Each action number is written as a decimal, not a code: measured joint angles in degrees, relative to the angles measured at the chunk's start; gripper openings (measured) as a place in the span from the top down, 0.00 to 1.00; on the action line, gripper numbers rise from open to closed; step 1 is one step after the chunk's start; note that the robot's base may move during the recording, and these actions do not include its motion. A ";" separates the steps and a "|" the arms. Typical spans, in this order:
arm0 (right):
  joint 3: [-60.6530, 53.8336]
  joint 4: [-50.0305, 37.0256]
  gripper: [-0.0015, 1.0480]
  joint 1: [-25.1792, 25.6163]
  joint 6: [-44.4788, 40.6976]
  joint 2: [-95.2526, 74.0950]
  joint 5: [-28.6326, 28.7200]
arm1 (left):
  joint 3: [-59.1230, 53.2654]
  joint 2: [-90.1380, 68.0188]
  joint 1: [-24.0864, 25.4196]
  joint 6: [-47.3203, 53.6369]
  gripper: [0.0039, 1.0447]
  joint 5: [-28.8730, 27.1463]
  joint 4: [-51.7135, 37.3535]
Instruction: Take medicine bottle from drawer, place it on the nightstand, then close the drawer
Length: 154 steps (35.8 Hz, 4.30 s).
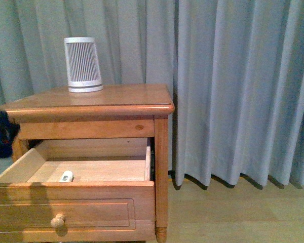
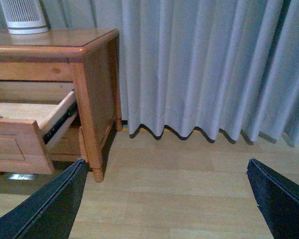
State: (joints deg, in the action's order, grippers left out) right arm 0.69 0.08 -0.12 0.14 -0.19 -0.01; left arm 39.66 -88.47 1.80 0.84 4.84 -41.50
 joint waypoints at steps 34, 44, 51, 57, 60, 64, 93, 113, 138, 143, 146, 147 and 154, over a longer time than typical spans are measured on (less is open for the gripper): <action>0.00 0.00 0.07 0.00 0.02 0.00 0.02 | -28.61 68.28 -1.64 -1.51 0.69 -4.79 32.87; 0.00 0.00 0.07 0.00 0.02 0.00 0.02 | -33.35 73.29 -1.66 -1.38 0.98 -4.83 32.72; 0.00 0.00 0.07 0.00 0.02 0.00 0.02 | -35.30 76.00 -1.66 -1.33 0.98 -4.85 33.29; 0.00 0.00 0.07 0.00 0.00 0.00 0.00 | -36.57 84.72 -1.70 -1.33 0.98 -4.85 41.42; 0.00 0.00 0.07 0.00 0.02 0.00 0.02 | -36.68 85.64 -1.70 -1.31 0.98 -4.85 41.53; 0.00 0.00 0.07 0.00 0.02 0.00 0.00 | -38.58 87.76 -1.73 -1.31 0.98 -4.85 41.51; 0.00 0.00 0.07 0.00 0.02 0.02 -0.17 | -39.08 88.11 -1.75 -1.29 0.06 -4.74 41.53; 0.00 0.00 0.07 0.00 0.02 0.02 -0.13 | -39.08 88.21 -1.79 -1.11 0.06 -4.85 41.51; 26.71 -5.88 0.07 -14.27 12.94 -54.80 -24.83 | -39.10 88.21 -1.81 -1.11 0.06 -4.87 41.53; 34.10 -5.42 0.07 -16.90 14.32 -72.98 -22.64 | -39.10 88.21 -1.81 -1.11 0.06 -4.87 41.53; 36.98 -7.80 0.07 -18.36 14.32 -80.85 -22.62 | -39.10 88.21 -1.81 -1.11 0.06 -4.87 41.53; 37.88 -8.44 0.07 -18.82 14.51 -83.14 -22.47 | -39.10 88.21 -1.81 -1.11 0.06 -4.87 41.53; 43.12 -11.21 0.07 -21.62 15.67 -95.41 -21.35 | -39.10 88.21 -1.81 -1.11 0.06 -4.87 41.53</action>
State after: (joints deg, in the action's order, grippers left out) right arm 43.81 -11.14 -21.74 15.81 -95.59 -21.37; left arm 0.56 -0.25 -0.01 -0.27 -0.03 0.03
